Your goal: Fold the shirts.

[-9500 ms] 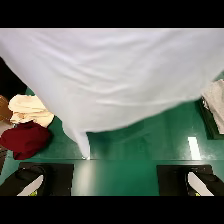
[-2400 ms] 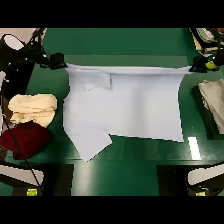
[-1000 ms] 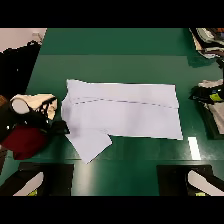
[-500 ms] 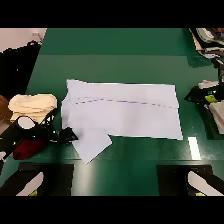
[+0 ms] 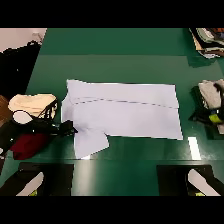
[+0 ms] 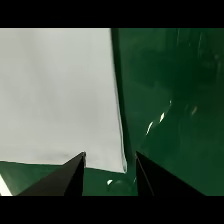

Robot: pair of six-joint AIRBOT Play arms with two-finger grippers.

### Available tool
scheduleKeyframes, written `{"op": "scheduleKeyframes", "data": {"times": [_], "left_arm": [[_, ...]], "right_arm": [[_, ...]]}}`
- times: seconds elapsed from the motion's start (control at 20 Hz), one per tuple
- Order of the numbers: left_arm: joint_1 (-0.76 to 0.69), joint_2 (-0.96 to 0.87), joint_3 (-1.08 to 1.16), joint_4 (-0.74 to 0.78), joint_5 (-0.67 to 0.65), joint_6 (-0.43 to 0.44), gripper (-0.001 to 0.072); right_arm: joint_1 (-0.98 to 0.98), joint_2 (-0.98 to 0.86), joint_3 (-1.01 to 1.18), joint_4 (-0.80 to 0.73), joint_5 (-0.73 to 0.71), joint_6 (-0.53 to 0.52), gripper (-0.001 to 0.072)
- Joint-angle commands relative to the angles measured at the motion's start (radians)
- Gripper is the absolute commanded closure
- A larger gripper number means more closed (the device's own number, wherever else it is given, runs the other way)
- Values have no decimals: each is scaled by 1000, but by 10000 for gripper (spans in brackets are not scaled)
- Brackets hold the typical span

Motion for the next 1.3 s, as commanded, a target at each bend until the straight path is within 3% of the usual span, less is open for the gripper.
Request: {"op": "scheduleKeyframes", "data": {"times": [0.0, 0.15, 0.35, 0.45, 0.55, 0.6, 0.8, 1.05, 1.25], "left_arm": [[-1, 0, 38, -20, -12, 18, 679], [-1, 0, 37, -21, -26, 18, 678], [-1, 0, 37, -18, -21, 18, 678], [-1, 0, 37, -16, -22, 18, 678], [-1, 3, 38, -3, -37, 16, 679], [-1, 9, 38, 3, -54, 16, 680], [-1, 155, 50, 125, -159, -72, 681], [-1, 361, 52, 138, -419, -162, 679], [-1, 335, 134, 142, -301, -149, 679]], "right_arm": [[-176, 6, -175, 85, 18, -71, 341], [-238, -68, -253, 158, -22, -121, 344], [-175, -154, -264, 179, -66, -128, 365], [-128, -166, -264, 179, -89, -128, 458], [-104, -137, -264, 175, -104, -129, 662], [-106, -111, -264, 169, -103, -129, 694], [-153, 44, -262, 71, -24, -129, 696], [-198, 245, -254, -14, 92, -128, 696], [-141, 231, -113, -11, 103, -65, 696]]}}
